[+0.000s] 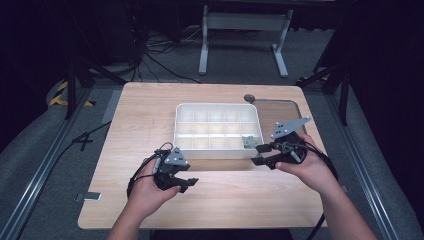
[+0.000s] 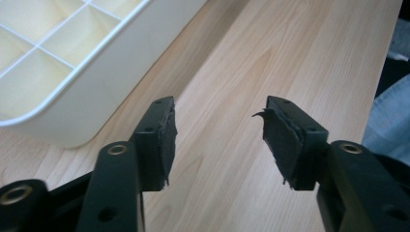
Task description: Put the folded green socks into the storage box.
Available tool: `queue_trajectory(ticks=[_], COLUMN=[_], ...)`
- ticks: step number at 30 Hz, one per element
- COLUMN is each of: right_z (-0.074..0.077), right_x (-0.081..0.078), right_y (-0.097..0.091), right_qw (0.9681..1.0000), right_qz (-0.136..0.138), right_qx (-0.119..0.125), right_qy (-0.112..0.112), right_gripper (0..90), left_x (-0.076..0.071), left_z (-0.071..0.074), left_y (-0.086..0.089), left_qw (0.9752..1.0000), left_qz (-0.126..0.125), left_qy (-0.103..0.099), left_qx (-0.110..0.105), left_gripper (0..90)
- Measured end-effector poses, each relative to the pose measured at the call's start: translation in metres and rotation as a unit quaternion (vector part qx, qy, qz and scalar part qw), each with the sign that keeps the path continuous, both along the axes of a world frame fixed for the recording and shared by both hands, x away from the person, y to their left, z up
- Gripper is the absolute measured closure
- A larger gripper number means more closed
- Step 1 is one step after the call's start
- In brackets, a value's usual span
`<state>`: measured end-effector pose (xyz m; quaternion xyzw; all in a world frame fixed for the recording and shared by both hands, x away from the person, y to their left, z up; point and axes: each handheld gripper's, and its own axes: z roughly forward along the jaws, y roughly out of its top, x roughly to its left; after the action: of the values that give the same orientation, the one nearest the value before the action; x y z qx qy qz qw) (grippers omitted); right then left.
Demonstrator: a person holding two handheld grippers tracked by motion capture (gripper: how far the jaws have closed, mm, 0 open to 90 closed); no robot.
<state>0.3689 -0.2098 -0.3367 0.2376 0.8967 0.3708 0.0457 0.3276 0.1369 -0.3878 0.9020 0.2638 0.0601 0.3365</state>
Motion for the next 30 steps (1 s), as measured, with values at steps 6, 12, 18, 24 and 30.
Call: queue_trajectory(ticks=[6, 12, 18, 24, 30], right_z=[-0.01, -0.027, -0.051, -0.071, -0.092], right_x=[-0.017, -0.025, -0.026, -0.025, -0.025], right_y=[0.0, 0.003, 0.006, 0.008, 0.012], right_qw=[0.9997, 0.9992, 0.9996, 0.9987, 0.9962], right_qz=[0.005, 0.037, 0.021, 0.02, 0.032], right_qx=[-0.022, 0.007, -0.01, -0.029, -0.058], right_qy=[-0.004, 0.01, 0.013, 0.037, 0.057], right_gripper=[49.1, 49.5, 49.5, 47.4, 47.1], left_x=[-0.002, -0.002, -0.001, 0.002, 0.005], left_z=[0.003, 0.0, -0.005, -0.011, -0.019], left_y=[0.001, -0.001, -0.003, -0.002, -0.003], left_qw=[1.0, 0.9998, 0.9994, 0.9986, 0.9972], left_qz=[-0.003, -0.011, -0.019, -0.019, -0.02], left_qy=[0.007, 0.01, 0.017, 0.037, 0.052], left_qx=[0.004, 0.016, 0.025, 0.033, 0.049], left_gripper=[43.6, 43.8, 42.6, 43.8, 43.6])
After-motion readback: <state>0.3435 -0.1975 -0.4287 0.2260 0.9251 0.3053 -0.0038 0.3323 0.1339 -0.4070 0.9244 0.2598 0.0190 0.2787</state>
